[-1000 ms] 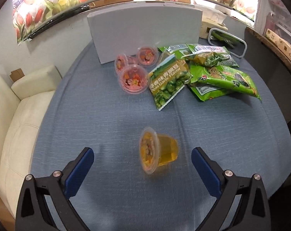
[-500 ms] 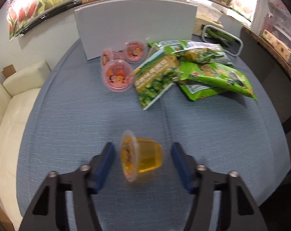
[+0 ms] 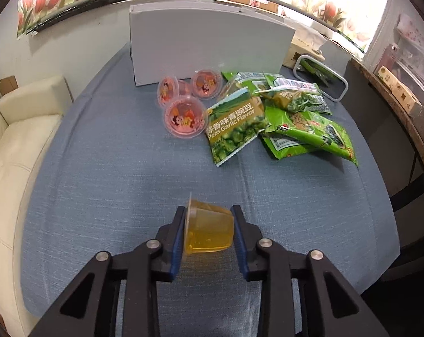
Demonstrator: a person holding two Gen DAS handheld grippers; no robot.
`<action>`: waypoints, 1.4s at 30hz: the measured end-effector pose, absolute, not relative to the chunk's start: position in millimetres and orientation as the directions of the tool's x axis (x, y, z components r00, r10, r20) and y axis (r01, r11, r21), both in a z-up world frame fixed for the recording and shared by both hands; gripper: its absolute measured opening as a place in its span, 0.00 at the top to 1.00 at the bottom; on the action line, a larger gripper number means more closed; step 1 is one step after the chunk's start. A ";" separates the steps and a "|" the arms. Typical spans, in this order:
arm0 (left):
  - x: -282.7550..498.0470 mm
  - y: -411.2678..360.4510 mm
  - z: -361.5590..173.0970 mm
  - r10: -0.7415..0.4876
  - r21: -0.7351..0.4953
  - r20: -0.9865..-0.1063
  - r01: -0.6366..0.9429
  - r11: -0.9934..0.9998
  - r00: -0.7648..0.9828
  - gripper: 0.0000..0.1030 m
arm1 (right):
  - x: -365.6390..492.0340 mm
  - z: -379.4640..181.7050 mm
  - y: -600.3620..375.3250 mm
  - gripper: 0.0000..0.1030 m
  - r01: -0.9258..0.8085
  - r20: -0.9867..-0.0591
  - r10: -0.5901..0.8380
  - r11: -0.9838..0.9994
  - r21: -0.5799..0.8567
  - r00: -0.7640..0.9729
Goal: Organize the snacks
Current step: 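Lift the yellow jelly cup with left gripper while right gripper grasps seaweed bag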
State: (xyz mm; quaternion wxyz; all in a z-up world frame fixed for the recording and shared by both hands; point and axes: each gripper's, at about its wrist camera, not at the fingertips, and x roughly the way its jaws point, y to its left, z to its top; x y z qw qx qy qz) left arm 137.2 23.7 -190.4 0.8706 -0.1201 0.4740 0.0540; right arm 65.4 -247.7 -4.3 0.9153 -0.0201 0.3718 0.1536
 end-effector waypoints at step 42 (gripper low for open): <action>93.0 18.8 -90.8 -0.103 -0.159 -0.736 -0.023 0.987 0.670 0.67 | 292.0 -165.8 -123.9 0.28 -0.889 -0.900 0.362 0.455 -0.057 0.243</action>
